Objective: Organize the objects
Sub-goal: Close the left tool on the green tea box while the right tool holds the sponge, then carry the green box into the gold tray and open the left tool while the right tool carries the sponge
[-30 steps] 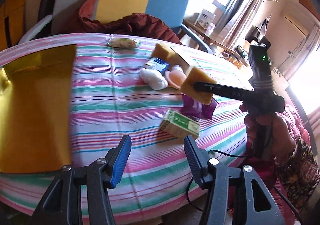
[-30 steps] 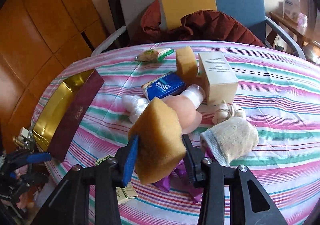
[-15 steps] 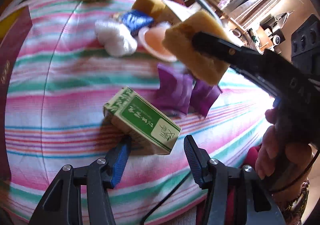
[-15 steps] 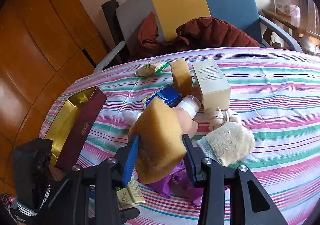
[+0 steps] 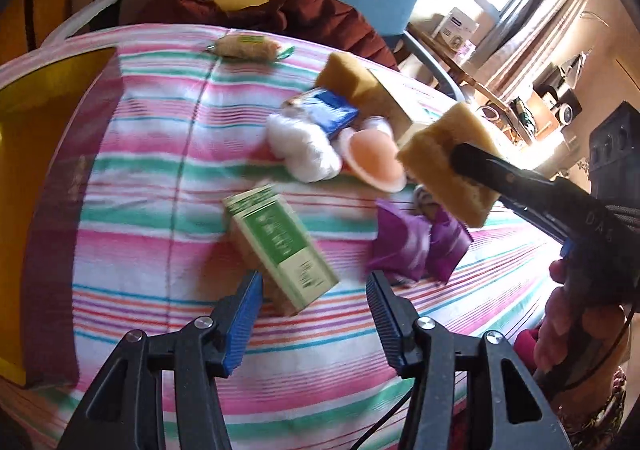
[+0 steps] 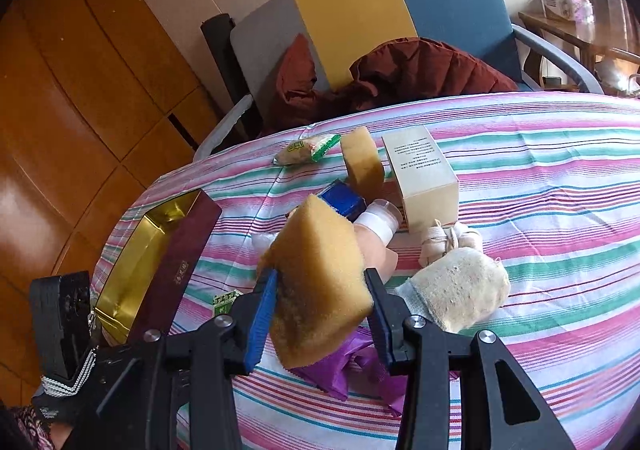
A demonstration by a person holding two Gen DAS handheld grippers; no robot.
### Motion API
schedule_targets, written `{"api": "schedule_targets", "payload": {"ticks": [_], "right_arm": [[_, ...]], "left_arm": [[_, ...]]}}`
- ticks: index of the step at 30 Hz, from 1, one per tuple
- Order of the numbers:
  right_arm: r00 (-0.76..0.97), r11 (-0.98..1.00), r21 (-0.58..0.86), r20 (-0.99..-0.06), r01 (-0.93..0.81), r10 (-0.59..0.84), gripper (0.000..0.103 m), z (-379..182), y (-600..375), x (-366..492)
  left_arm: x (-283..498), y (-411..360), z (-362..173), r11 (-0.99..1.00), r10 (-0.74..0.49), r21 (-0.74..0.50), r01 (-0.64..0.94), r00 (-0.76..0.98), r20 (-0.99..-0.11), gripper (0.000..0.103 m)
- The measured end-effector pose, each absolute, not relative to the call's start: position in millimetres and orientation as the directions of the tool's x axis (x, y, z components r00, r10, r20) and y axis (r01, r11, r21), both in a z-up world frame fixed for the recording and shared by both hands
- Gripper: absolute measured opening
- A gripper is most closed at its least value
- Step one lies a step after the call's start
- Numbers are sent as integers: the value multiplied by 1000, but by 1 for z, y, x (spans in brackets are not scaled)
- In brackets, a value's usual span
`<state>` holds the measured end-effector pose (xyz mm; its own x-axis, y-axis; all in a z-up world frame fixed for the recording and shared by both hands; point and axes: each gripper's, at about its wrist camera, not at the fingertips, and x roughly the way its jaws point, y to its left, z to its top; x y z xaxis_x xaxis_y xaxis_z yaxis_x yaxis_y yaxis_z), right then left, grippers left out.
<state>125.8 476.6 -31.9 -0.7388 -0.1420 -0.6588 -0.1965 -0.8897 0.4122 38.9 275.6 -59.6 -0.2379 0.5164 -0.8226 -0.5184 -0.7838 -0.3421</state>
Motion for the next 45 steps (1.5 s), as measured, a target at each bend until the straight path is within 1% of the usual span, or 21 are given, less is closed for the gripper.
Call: {"api": "schedule_targets", "payload": {"ticks": [3, 4, 5, 7, 12, 16, 23, 28, 32, 35, 38, 45], "right_arm": [[-739, -889, 411, -660, -200, -139, 44, -33, 478, 126], [-739, -888, 413, -659, -202, -138, 44, -33, 478, 127], [-740, -887, 415, -658, -203, -138, 44, -33, 479, 127], [-740, -886, 416, -659, -206, -138, 44, -34, 480, 127], [-733, -893, 405, -665, -196, -141, 44, -35, 477, 124], [-726, -897, 403, -670, -181, -155, 44, -38, 471, 121], [-723, -891, 426, -665, -158, -190, 44, -42, 465, 117], [-727, -891, 429, -658, -147, -197, 44, -42, 464, 117], [-734, -883, 453, -641, -125, -225, 44, -42, 460, 118], [-737, -886, 452, -634, -107, -234, 44, -42, 453, 118], [-746, -894, 442, -619, -74, -245, 44, -40, 442, 119], [-762, -865, 500, -580, -53, -288, 44, -35, 411, 115]], "left_arm": [[28, 288, -77, -813, 460, -302, -498, -230, -858, 54], [24, 286, -81, -814, 465, -309, -492, -233, -854, 52], [24, 282, -82, -814, 472, -301, -497, -261, -842, 46], [21, 279, -82, -814, 459, -273, -513, -279, -844, 44], [18, 257, -83, -789, 525, -348, -507, -261, -810, 38], [19, 253, -78, -788, 522, -328, -521, -282, -805, 34], [33, 239, -55, -746, 580, -336, -575, -314, -752, 33], [34, 219, -40, -730, 623, -386, -563, -318, -715, 33], [36, 204, -26, -734, 630, -372, -568, -365, -685, 33], [33, 188, -14, -749, 619, -348, -563, -407, -672, 33], [22, 166, -10, -785, 583, -325, -527, -452, -675, 33], [-24, 109, -24, -868, 469, -287, -404, -480, -742, 33]]}}
